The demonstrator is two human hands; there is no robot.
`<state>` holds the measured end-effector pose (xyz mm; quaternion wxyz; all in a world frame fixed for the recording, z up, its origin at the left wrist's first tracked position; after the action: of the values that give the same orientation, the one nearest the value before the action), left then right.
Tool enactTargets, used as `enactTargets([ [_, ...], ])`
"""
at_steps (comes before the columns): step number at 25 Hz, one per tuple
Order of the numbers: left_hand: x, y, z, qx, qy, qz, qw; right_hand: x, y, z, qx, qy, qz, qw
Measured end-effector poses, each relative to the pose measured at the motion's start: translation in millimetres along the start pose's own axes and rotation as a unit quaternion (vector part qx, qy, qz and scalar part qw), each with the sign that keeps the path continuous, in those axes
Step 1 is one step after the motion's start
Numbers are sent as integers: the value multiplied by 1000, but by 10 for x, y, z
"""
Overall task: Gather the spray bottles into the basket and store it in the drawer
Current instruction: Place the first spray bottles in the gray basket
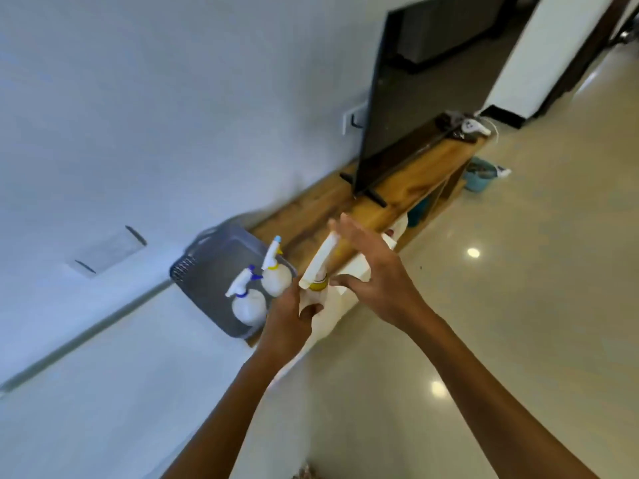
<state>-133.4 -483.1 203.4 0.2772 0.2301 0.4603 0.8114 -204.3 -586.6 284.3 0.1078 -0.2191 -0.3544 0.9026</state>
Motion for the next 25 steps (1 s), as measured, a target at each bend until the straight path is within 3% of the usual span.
enactTargets([
  [5, -144, -89, 653, -5, -1, 17, 1000, -690, -782, -358, 174, -80, 188, 963],
  [9, -349, -212, 1062, -11, 47, 25, 999, -1095, -995, -698, 172, -139, 239, 946],
  [16, -677, -842, 1633, -144, 138, 112, 973, -1901, -514, -1238, 168, -149, 217, 950],
  [25, -1161, -1500, 1827, -118, 191, 261, 939, -2563, 1044, -2541, 161, -304, 99, 934],
])
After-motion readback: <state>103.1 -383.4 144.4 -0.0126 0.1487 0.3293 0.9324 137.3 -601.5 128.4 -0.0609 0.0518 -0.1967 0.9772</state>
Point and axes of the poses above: each hand's wrist, its own x-axis away from the middle knuckle, its own z-axis out of the back of the hand, y = z × x, the point moved 10 cm from there along -x, towards the middle knuckle, and after that the axes turned 7 degrees about z, right-handed, at the moved point
